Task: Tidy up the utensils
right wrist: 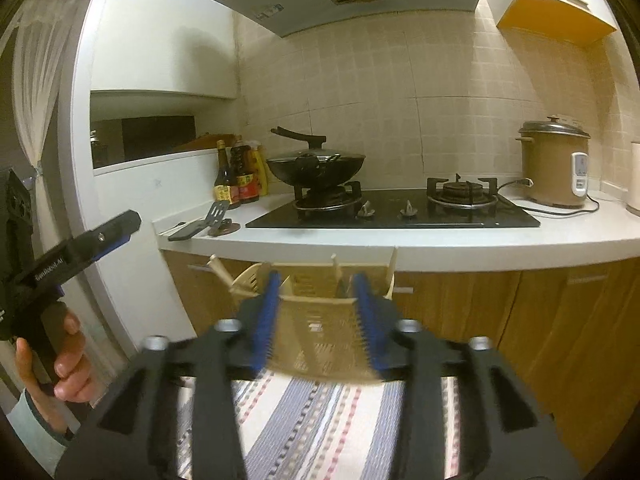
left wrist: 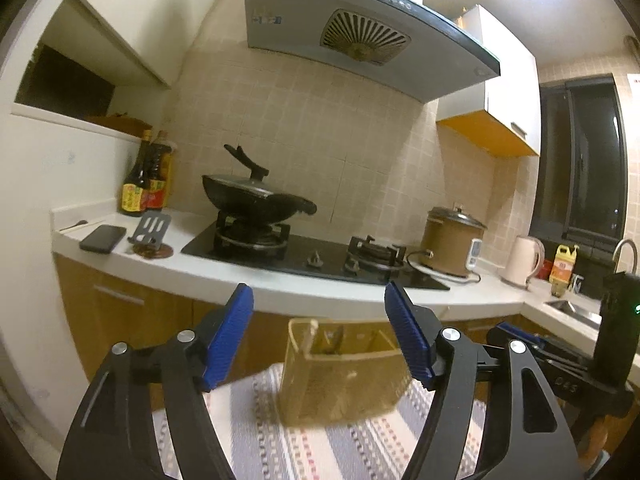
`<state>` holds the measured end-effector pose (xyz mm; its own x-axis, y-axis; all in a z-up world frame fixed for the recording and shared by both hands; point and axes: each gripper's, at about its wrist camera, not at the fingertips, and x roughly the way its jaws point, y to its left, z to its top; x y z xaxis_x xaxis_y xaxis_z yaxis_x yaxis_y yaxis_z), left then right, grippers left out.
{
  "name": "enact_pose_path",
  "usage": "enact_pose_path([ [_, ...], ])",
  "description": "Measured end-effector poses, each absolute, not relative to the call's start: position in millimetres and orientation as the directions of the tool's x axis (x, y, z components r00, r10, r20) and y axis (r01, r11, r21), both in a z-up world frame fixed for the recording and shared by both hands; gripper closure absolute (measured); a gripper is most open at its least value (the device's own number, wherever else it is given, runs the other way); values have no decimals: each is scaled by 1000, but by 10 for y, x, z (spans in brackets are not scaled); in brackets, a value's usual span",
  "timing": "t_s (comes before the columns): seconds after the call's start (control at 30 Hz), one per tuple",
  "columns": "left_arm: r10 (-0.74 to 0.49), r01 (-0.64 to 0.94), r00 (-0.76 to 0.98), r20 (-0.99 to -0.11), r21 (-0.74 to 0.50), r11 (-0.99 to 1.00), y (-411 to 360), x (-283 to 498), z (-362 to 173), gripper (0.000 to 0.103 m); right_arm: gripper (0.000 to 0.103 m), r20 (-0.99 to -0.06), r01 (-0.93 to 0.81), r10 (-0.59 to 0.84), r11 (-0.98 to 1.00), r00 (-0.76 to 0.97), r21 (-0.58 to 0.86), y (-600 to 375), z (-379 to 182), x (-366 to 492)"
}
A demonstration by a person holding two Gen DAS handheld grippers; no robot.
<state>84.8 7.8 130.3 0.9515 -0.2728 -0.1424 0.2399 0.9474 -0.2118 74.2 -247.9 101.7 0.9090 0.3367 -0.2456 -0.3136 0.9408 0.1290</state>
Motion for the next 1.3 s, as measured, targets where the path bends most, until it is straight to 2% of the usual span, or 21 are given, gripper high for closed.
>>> enact_pose_path([
  [0.03, -268, 234, 951, -153, -209, 949, 65, 783, 1268, 35, 45, -242, -308, 331, 943, 912, 128, -2468, 995, 664],
  [0.17, -241, 201, 947, -211, -193, 960, -6, 578, 1079, 28, 42, -245, -292, 315, 948, 917, 128, -2407, 884, 433],
  [0.27, -211, 176, 952, -223, -165, 970, -54, 430, 950, 23, 33, -249, -257, 285, 957, 926, 138, -2368, 753, 273],
  [0.53, -97, 72, 973, -210, -123, 990, -145, 76, 619, 15, 30, -240, -100, 121, 990, 963, 96, -2315, 467, 8],
  [0.67, -32, 14, 976, -216, -82, 997, -258, -20, 410, 14, 30, -212, -21, 41, 995, 976, 96, -2308, 344, -82],
  [0.77, -9, -9, 978, -210, -88, 996, -305, -81, 301, 14, 30, -187, -11, 23, 998, 982, 65, -2273, 347, -127],
  [0.97, 41, -42, 986, -163, -5, 999, -379, -152, 274, 9, 30, -205, -22, 39, 996, 978, 86, -2293, 328, -122],
  [1.1, 34, -33, 985, -171, 10, 999, -403, -153, 264, 9, 30, -222, -17, 39, 995, 974, 100, -2348, 297, -85],
  [1.3, 27, -23, 986, -163, 22, 999, -432, -152, 256, 8, 29, -225, -5, 14, 999, 974, 37, -2301, 251, -75],
])
